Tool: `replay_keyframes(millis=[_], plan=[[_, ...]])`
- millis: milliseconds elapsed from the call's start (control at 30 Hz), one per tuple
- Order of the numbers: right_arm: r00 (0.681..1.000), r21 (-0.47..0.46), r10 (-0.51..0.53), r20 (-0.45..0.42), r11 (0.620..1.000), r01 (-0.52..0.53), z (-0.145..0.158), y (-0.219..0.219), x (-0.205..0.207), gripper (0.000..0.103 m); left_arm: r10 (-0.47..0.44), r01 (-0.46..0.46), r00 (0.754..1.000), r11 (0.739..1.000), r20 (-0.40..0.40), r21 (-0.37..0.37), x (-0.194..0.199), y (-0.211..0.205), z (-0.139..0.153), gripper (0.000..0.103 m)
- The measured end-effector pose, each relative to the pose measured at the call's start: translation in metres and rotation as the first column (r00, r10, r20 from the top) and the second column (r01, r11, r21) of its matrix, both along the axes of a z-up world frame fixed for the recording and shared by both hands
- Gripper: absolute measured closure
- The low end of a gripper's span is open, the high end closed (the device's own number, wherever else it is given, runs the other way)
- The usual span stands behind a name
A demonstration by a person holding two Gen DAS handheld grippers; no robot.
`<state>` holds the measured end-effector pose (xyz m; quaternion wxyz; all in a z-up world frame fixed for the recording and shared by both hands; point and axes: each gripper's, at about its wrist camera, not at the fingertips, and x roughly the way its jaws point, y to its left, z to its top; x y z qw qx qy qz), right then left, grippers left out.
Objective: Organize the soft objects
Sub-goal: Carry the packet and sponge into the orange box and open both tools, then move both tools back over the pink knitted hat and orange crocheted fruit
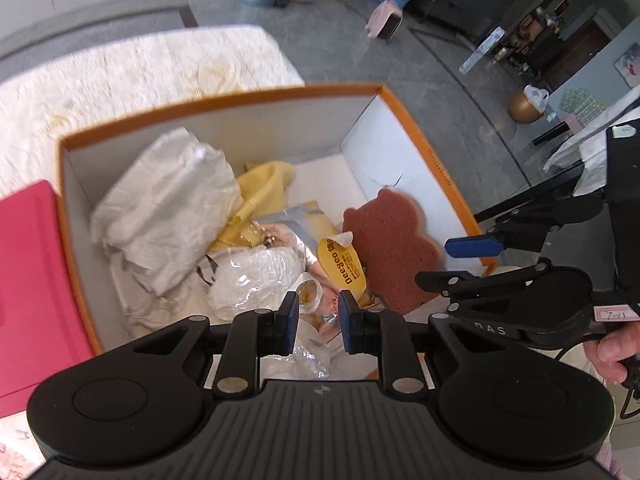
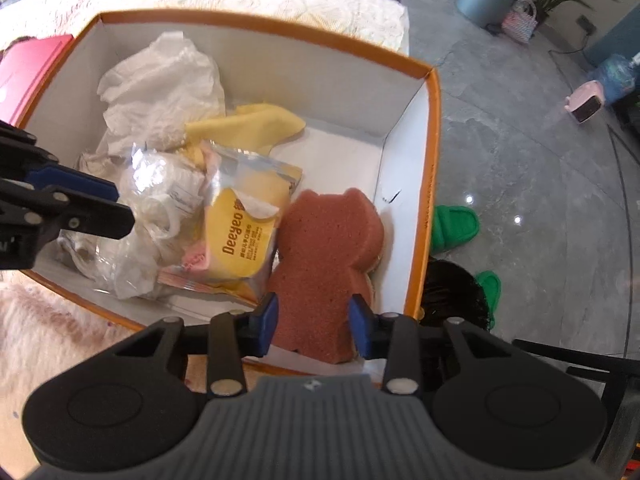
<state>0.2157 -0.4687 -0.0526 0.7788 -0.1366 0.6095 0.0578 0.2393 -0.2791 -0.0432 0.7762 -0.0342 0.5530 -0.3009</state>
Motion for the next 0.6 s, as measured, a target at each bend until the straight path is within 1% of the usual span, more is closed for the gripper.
replay_keyframes(millis=[67, 167, 233, 333, 433, 533, 600], plan=[[1.000, 0.021, -0.004, 0.029, 1.000, 0.004, 0.008, 0.008, -0.006, 0.065, 0.004, -0.003, 0.999, 1.000, 0.042, -0.007, -0.009, 0.010, 0.011, 0.079], [0.996, 0.035, -0.013, 0.086, 0.999, 0.010, 0.020, 0.024, -0.019, 0.065, 0.016, -0.016, 0.991, 1.000, 0.133, -0.006, -0.025, 0.027, 0.030, 0.083], [0.991, 0.059, -0.019, 0.131, 0.998, 0.012, 0.029, 0.038, -0.029, 0.065, 0.025, -0.023, 0.981, 1.000, 0.195, -0.010, -0.039, 0.042, 0.042, 0.083], [0.980, 0.122, -0.045, 0.195, 0.992, 0.021, 0.040, 0.059, -0.046, 0.065, 0.049, -0.046, 0.962, 0.999, 0.270, -0.015, -0.058, 0.070, 0.054, 0.083], [0.963, 0.189, -0.062, 0.263, 0.982, 0.011, 0.048, 0.086, -0.064, 0.065, 0.091, -0.091, 0.944, 0.996, 0.318, -0.016, -0.078, 0.101, 0.062, 0.083], [0.943, 0.238, -0.077, 0.323, 0.971, -0.002, 0.050, 0.116, -0.079, 0.065, 0.147, -0.143, 0.931, 0.989, 0.335, -0.038, -0.094, 0.136, 0.063, 0.083], [0.930, 0.274, -0.097, 0.356, 0.962, -0.005, 0.047, 0.139, -0.087, 0.065, 0.170, -0.168, 0.920, 0.985, 0.354, -0.037, -0.102, 0.157, 0.062, 0.083]])
